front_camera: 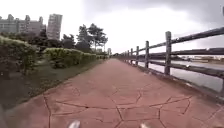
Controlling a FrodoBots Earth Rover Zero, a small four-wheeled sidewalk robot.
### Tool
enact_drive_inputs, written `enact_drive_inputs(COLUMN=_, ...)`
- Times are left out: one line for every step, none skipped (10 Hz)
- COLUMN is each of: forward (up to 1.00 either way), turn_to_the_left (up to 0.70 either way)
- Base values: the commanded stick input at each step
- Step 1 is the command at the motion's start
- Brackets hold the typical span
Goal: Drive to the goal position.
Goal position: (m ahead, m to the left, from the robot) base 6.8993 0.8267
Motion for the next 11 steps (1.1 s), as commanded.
enact_drive_inputs(forward=0.7, turn_to_the_left=0.16)
enact_drive_inputs(forward=0.7, turn_to_the_left=0.27)
enact_drive_inputs(forward=0.7, turn_to_the_left=0.27)
enact_drive_inputs(forward=0.7, turn_to_the_left=0.04)
enact_drive_inputs(forward=0.7, turn_to_the_left=0.0)
enact_drive_inputs(forward=0.7, turn_to_the_left=0.0)
enact_drive_inputs(forward=0.7, turn_to_the_left=0.0)
enact_drive_inputs(forward=0.7, turn_to_the_left=0.0)
enact_drive_inputs(forward=0.7, turn_to_the_left=0.0)
enact_drive_inputs(forward=0.7, turn_to_the_left=0.04)
enact_drive_inputs(forward=0.7, turn_to_the_left=0.18)
